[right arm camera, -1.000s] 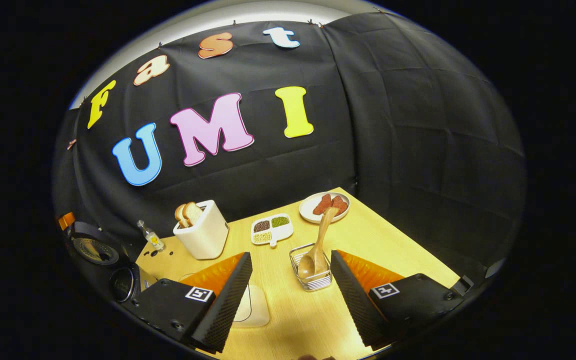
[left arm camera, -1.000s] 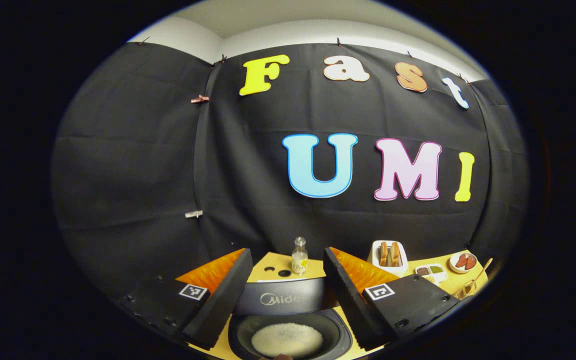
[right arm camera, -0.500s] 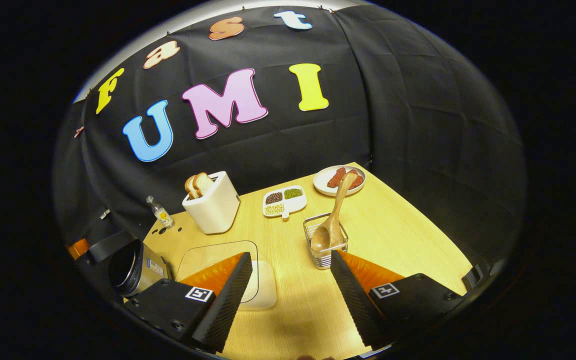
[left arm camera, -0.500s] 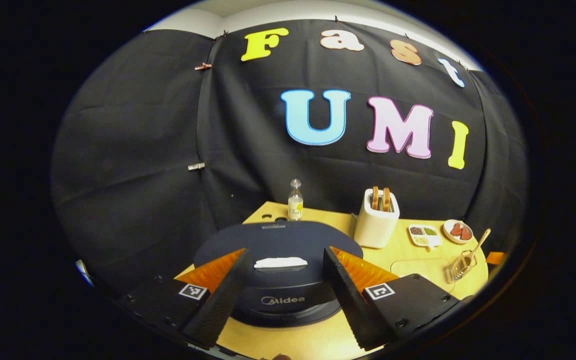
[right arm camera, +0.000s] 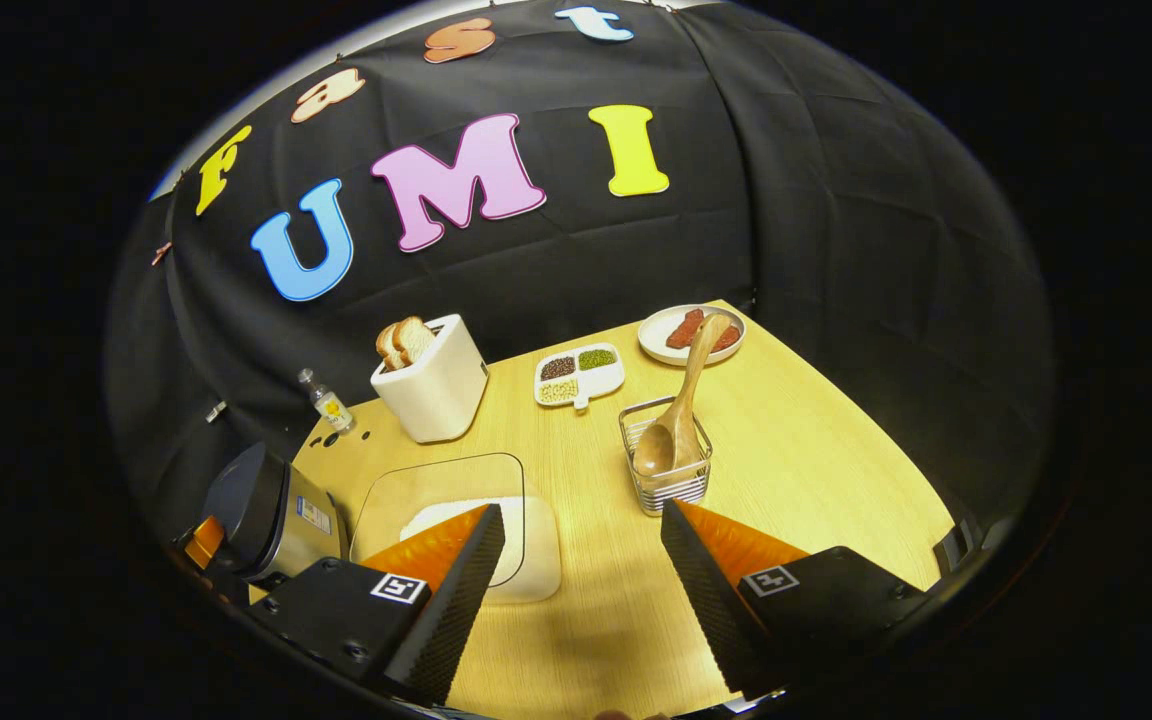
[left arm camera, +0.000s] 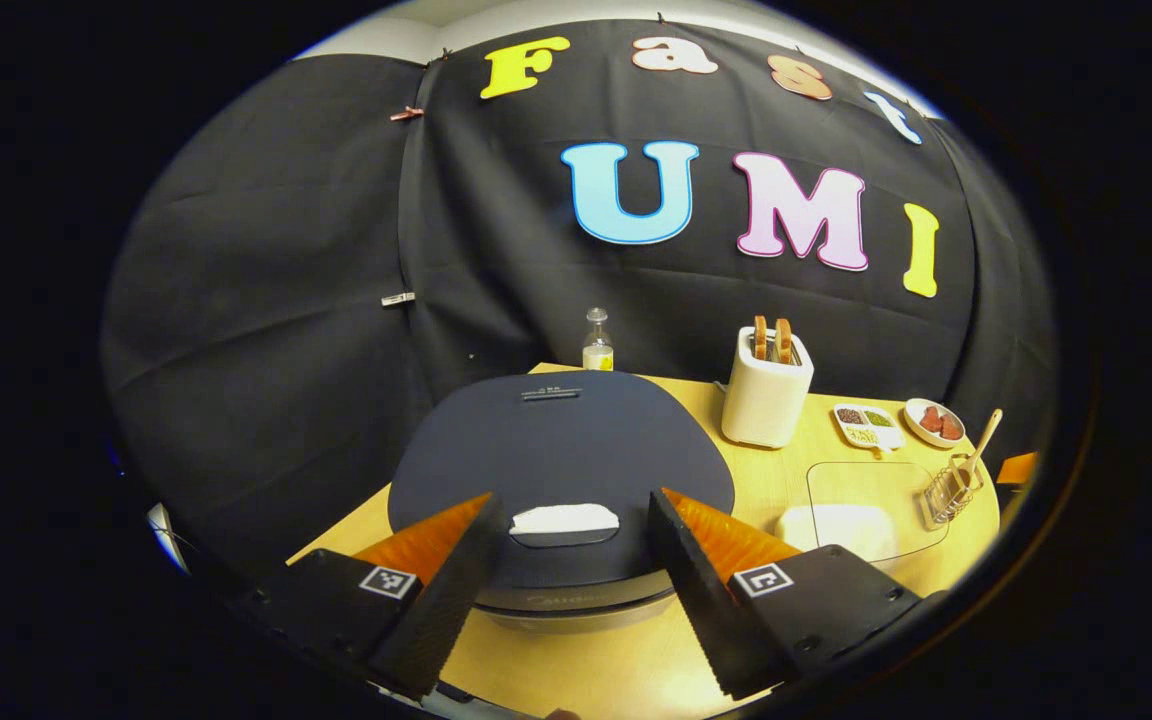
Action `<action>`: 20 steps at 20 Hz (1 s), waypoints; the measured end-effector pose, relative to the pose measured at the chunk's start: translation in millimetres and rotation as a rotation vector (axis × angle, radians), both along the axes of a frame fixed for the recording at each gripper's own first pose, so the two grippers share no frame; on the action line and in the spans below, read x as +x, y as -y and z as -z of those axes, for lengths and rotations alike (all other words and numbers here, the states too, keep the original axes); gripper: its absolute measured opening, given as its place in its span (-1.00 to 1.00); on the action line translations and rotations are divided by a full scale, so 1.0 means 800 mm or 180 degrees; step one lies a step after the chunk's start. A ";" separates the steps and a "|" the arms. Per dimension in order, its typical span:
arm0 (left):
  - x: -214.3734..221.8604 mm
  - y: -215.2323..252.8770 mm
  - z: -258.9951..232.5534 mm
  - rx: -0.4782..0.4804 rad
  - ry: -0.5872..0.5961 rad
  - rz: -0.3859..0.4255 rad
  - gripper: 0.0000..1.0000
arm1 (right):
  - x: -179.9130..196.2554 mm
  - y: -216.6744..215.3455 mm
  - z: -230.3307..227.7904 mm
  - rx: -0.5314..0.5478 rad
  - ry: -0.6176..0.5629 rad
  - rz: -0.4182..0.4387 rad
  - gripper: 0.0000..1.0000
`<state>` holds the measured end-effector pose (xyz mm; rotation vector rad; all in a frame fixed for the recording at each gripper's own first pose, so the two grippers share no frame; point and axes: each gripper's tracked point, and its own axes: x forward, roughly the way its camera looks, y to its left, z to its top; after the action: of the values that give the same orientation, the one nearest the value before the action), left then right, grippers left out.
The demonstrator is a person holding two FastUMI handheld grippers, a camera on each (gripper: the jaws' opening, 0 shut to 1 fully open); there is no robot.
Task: Close the left gripper, press the button to open the rice cooker; take a wooden spoon from the chopstick holder with the right hand, scoop a spoonful of rice and pour it into the rice cooker, then put the wooden spoon back into the chopstick holder.
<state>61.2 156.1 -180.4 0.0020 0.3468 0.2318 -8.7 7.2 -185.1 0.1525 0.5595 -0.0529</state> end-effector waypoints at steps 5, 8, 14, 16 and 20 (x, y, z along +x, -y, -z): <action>-0.004 0.001 0.015 -0.0056 -0.0036 0.0040 1.00 | 0.001 -0.002 0.004 -0.0039 -0.0033 -0.0052 0.97; 0.001 0.000 0.013 0.0005 0.0021 0.0074 0.99 | 0.005 -0.006 0.000 -0.0025 -0.0032 -0.0049 0.97; -0.001 0.024 -0.053 0.0048 0.0329 0.0449 0.92 | 0.008 -0.009 -0.058 -0.0132 0.0335 -0.0047 0.97; -0.006 0.049 -0.108 0.0081 0.0624 0.0691 0.92 | 0.004 -0.009 -0.086 -0.0206 0.0522 -0.0036 0.97; -0.016 0.086 -0.183 -0.0063 0.0988 0.0983 0.90 | -0.008 -0.006 -0.152 -0.0300 0.0895 0.0048 0.97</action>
<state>48.7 87.2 -34.2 0.0001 0.0368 -0.0782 -15.0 11.9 -63.5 0.0704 0.2746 -0.0710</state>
